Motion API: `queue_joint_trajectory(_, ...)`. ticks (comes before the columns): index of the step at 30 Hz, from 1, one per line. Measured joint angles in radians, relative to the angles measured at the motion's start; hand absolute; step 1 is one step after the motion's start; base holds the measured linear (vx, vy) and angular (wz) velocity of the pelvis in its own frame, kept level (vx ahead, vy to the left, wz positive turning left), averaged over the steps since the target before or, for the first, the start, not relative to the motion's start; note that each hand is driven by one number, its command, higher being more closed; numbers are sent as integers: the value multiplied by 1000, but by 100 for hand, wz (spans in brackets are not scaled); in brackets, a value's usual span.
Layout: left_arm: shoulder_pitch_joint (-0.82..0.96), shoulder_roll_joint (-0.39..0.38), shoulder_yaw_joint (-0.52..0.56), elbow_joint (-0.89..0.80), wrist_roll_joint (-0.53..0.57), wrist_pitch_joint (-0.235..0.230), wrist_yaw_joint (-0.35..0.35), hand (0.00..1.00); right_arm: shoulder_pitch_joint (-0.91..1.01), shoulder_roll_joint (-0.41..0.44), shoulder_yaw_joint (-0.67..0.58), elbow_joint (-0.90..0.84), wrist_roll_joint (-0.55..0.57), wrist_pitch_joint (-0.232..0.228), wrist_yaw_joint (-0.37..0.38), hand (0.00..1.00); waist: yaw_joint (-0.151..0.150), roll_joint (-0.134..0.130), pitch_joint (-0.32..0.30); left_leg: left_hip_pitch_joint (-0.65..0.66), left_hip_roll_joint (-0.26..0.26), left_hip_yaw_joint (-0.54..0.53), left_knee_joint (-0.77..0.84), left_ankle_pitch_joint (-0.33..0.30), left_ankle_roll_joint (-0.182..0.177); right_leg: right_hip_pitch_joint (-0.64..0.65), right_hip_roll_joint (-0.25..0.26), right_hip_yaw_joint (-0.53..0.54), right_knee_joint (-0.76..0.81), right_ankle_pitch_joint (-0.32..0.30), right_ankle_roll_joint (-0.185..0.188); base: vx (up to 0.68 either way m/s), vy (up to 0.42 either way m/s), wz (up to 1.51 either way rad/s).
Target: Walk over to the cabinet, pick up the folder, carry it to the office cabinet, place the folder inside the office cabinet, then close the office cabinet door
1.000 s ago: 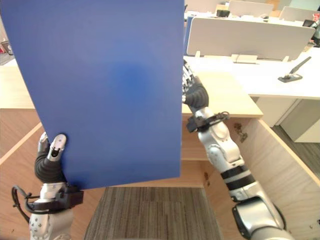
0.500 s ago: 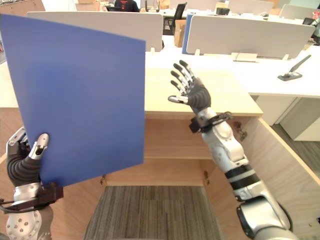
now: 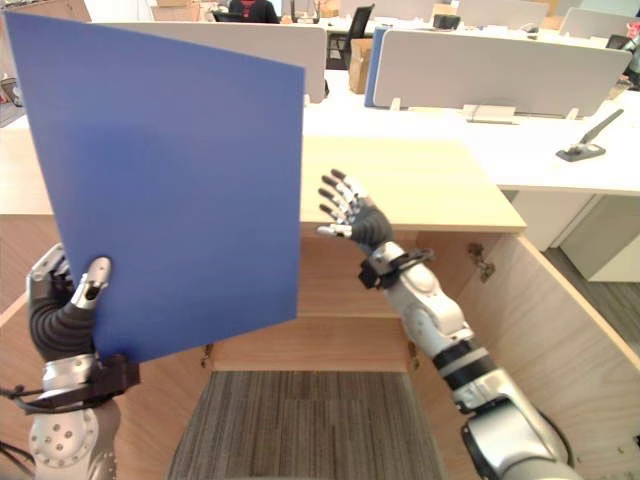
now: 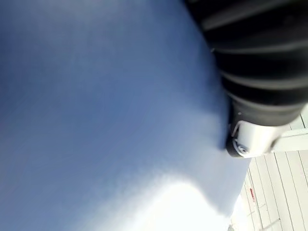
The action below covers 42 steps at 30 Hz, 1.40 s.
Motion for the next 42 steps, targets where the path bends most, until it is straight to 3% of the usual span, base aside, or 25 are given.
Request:
queue_joint_trajectory(6,-15,4,-91,-9,-30,-1,-5,100,-80,34,101,93,7,29,-8,0,5,1,0,-1,6,2,3,1,-2,-2,5,2,0,2,-3,0,0,0)
queue_joint_trajectory(9,-23,9,-106,-20,13,-3,8,100,-145,40,142,90,22,32,-7,0,8,1,0,-1,11,4,3,2,-3,-3,11,2,-1,3,-4,0,0,0)
queue_joint_trajectory(15,-22,43,-128,-36,67,-21,18,100,-216,-48,212,-40,52,24,42,0,16,1,-1,-3,13,3,4,2,-4,-3,13,3,-4,4,-5,0,0,-1)
queue_joint_trajectory(19,-22,83,-194,-36,137,-23,-17,100,-260,-36,261,-175,80,-14,120,0,11,1,-4,-10,16,9,4,2,-4,-13,16,7,-4,5,-7,0,0,-3)
queue_joint_trajectory(27,-20,85,-192,6,137,-23,-20,100,-257,-38,260,-176,78,-20,121,0,14,2,-23,-15,17,13,3,5,-7,-22,17,9,0,7,-9,-2,1,0)
queue_joint_trajectory(33,-18,83,-111,72,180,-22,-17,100,-152,-38,161,-100,77,-17,85,0,15,3,-24,-15,17,15,-1,11,-8,-29,16,14,10,7,-10,-3,1,-1)
queue_joint_trajectory(42,-13,56,47,87,215,-2,60,100,-91,-40,41,-48,74,-15,36,0,9,9,-28,-15,17,16,-1,13,-8,-29,16,15,11,8,-10,0,0,0)
